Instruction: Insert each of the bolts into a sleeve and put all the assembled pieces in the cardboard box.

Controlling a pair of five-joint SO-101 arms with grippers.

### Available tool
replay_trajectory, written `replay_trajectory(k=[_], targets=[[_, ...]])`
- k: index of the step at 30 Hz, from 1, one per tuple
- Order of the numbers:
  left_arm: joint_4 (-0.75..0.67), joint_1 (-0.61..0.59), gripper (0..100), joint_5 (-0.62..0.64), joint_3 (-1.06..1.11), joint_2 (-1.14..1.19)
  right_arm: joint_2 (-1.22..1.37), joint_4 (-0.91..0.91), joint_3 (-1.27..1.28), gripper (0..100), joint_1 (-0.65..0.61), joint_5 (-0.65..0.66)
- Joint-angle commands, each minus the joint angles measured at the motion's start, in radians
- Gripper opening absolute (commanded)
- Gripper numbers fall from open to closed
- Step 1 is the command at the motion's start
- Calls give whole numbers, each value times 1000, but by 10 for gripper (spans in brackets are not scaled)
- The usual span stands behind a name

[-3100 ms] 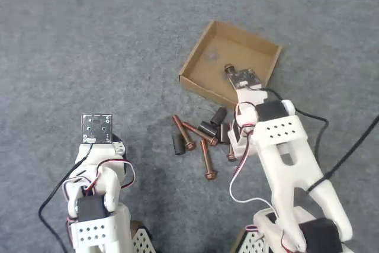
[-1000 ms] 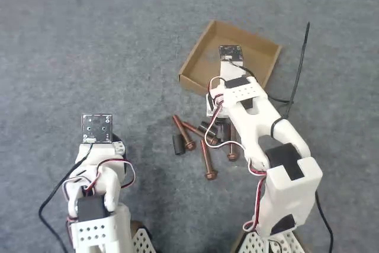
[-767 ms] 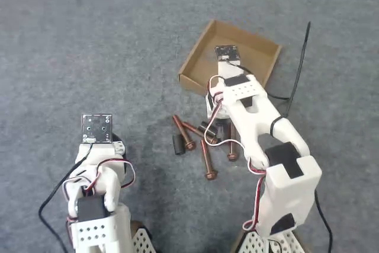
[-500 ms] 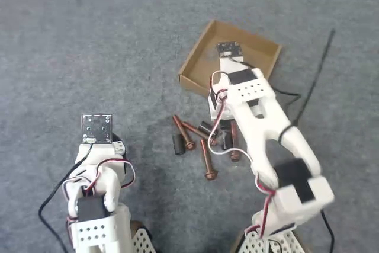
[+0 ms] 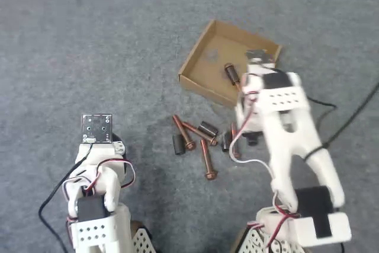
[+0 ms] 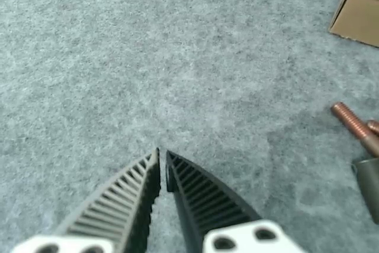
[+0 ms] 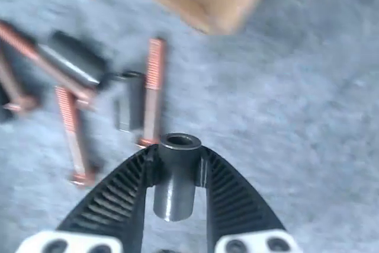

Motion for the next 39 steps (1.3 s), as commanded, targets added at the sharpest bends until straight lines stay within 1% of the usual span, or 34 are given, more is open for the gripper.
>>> replay_trajectory(k=[1,7,10,14,19,20,22,25,27,30,33,36,39], targets=[[-26,-2,12,-11,-8,18,-85,-8,52,6,117,100],[-26,0,12,-11,-8,15,-150,-203,275,6,242,109],[-28,0,12,-11,-8,15,-185,-306,362,6,338,103],[-71,0,12,-9,-8,17,-208,-438,433,6,475,103],[-144,3,12,-11,-8,17,-183,-561,509,6,559,104],[-175,3,12,-14,-8,18,-174,-581,512,6,570,104],[-215,8,12,-60,-10,18,-154,-596,508,6,576,104],[-216,58,12,-97,-31,20,-120,-591,483,6,578,104],[-167,75,12,-98,-82,20,-102,-591,474,6,579,104],[-55,83,12,-98,-209,20,-90,-590,465,6,579,104],[9,115,12,-100,-311,23,-84,-590,462,6,579,104],[29,140,12,-100,-386,92,-84,-590,462,6,578,104],[11,141,12,-98,-467,252,-84,-590,462,6,579,104]])
